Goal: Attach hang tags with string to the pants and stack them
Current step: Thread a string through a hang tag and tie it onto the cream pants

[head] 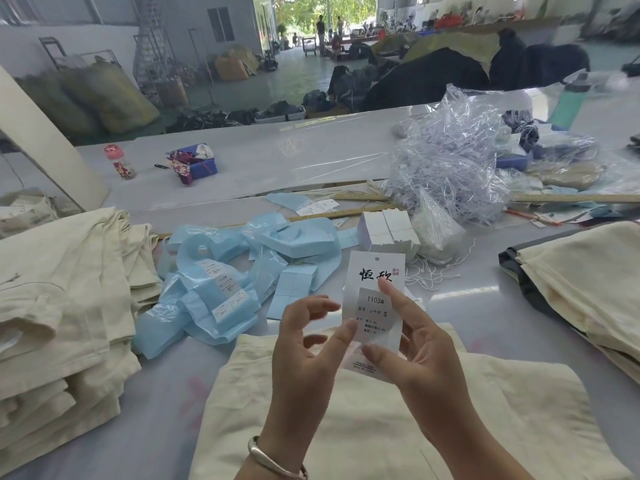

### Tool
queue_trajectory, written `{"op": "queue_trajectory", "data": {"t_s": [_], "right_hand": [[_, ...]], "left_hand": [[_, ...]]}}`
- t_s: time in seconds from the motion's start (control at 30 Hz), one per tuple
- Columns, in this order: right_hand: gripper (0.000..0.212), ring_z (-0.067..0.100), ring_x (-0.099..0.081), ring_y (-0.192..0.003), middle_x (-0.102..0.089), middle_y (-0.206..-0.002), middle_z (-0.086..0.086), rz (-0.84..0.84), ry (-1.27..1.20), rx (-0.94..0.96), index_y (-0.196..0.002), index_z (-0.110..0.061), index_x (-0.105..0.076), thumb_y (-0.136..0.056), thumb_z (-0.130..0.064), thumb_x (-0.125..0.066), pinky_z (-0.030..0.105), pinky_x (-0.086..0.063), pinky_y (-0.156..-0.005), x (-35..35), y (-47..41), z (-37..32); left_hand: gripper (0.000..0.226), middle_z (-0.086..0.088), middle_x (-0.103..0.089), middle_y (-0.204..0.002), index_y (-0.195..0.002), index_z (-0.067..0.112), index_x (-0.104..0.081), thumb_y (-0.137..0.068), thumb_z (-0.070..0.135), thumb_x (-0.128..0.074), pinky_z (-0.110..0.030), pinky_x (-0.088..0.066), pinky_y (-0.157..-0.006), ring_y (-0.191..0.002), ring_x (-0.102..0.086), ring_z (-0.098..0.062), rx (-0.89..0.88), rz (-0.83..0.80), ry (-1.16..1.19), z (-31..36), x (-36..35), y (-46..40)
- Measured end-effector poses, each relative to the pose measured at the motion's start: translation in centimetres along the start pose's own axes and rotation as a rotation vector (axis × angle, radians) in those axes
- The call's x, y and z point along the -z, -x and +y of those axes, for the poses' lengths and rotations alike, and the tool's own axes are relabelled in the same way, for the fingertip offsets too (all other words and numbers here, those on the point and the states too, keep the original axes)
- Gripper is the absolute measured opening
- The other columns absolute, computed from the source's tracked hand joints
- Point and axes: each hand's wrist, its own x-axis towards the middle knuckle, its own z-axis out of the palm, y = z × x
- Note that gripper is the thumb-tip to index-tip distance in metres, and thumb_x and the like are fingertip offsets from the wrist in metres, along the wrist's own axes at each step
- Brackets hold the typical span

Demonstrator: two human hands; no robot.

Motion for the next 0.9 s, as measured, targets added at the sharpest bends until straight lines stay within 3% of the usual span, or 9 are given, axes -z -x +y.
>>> {"op": "queue_trajectory", "data": {"t_s": [0.07, 0.37, 0.6, 0.73, 0.83, 0.9], "right_hand": [[0.079, 0.015, -0.065, -0.105, -0.064, -0.122, -0.008, -0.012, 0.042, 0.033, -0.130, -0.035, -0.055, -0.074, 0.020, -0.066, 0.030, -0.056, -0.081, -0.1, 0.0, -0.1], [0.081, 0.009, -0.058, -0.118, -0.057, -0.130, -0.009, -0.013, 0.097, 0.069, -0.136, -0.031, -0.048, -0.076, 0.021, -0.065, 0.018, -0.051, -0.084, 0.0, 0.1, -0.2], [0.083, 0.011, -0.056, -0.121, -0.055, -0.133, -0.012, 0.010, 0.118, 0.075, -0.136, -0.035, -0.046, -0.076, 0.019, -0.066, 0.033, -0.052, -0.094, -0.2, 0.1, 0.0], [0.083, 0.011, -0.054, -0.124, -0.055, -0.134, -0.004, 0.018, 0.066, 0.038, -0.139, -0.027, -0.044, -0.076, 0.025, -0.058, 0.041, -0.049, -0.101, 0.0, 0.1, -0.1], [0.082, 0.013, -0.059, -0.119, -0.058, -0.133, 0.001, 0.008, 0.009, -0.010, -0.137, -0.028, -0.045, -0.077, 0.026, -0.056, 0.040, -0.051, -0.098, 0.0, 0.1, -0.2], [0.081, 0.017, -0.064, -0.111, -0.065, -0.125, 0.004, -0.003, -0.091, -0.068, -0.135, -0.029, -0.048, -0.077, 0.027, -0.056, 0.035, -0.056, -0.088, 0.2, 0.1, -0.2]], "left_hand": [[0.020, 0.016, -0.057, -0.117, -0.090, 0.036, -0.067, -0.074, 0.041, -0.079, -0.027, -0.047, -0.088, -0.119, -0.052, -0.004, -0.090, -0.014, -0.161, 0.0, 0.1, -0.3], [0.009, 0.020, -0.054, -0.115, -0.079, 0.033, -0.074, -0.075, 0.038, -0.079, -0.019, -0.039, -0.093, -0.117, -0.049, 0.004, 0.004, -0.030, -0.314, -0.6, -0.4, -0.1], [0.016, 0.019, -0.056, -0.117, -0.084, 0.032, -0.072, -0.074, 0.027, -0.083, -0.022, -0.043, -0.090, -0.113, -0.053, 0.005, 0.058, 0.014, -0.183, -0.8, -0.9, 0.0], [0.014, 0.016, -0.063, -0.117, -0.078, 0.025, -0.075, -0.069, 0.025, -0.086, -0.026, -0.046, -0.089, -0.104, -0.062, 0.002, 0.198, -0.066, 0.030, -0.9, -0.8, -0.2], [0.016, 0.003, -0.065, -0.119, -0.073, 0.014, -0.073, -0.065, 0.017, -0.086, -0.023, -0.050, -0.083, -0.098, -0.067, -0.004, 0.294, -0.117, 0.180, -0.9, -0.8, -0.5], [0.010, 0.007, -0.064, -0.117, -0.071, 0.014, -0.074, -0.070, 0.011, -0.084, -0.020, -0.049, -0.081, -0.095, -0.066, 0.002, 0.270, -0.101, 0.134, -0.8, -0.9, -0.5]]}}
